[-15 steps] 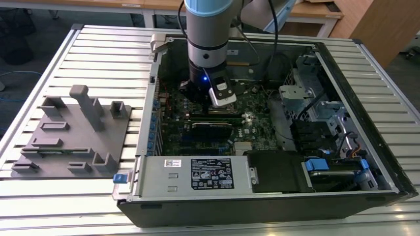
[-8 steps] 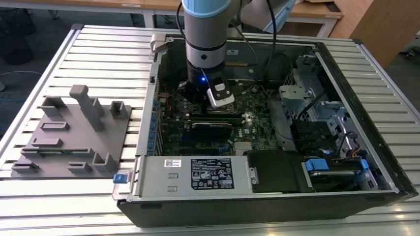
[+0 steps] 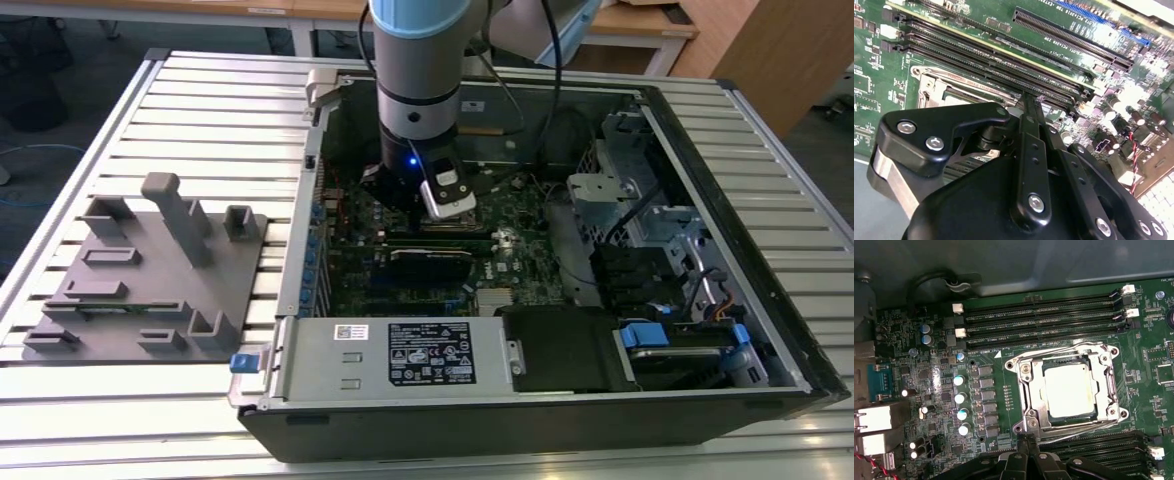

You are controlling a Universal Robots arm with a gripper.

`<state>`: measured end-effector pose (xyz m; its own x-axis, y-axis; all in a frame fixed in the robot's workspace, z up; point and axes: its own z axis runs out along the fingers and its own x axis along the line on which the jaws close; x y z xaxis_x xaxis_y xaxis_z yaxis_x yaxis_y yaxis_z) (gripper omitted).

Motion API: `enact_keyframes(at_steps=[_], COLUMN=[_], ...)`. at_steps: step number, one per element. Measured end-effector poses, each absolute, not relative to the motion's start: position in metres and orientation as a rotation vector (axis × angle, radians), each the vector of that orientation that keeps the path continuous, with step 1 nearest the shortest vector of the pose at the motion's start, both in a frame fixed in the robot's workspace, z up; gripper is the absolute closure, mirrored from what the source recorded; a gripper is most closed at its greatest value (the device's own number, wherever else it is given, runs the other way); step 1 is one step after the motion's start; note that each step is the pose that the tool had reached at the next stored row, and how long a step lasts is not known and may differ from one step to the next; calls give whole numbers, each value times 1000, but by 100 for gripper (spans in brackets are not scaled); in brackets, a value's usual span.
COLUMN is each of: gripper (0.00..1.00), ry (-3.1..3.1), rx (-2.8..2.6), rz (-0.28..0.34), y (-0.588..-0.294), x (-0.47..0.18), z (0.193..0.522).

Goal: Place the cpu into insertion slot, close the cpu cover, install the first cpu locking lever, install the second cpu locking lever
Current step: 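Install the second cpu locking lever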

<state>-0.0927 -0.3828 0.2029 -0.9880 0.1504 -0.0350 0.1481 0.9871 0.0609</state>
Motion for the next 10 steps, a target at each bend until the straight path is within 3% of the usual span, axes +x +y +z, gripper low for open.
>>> enact_keyframes(at_steps=[10], gripper=[90], ry=[3092], rx=[232], rz=[90], y=[-383], x=[-93], z=[200])
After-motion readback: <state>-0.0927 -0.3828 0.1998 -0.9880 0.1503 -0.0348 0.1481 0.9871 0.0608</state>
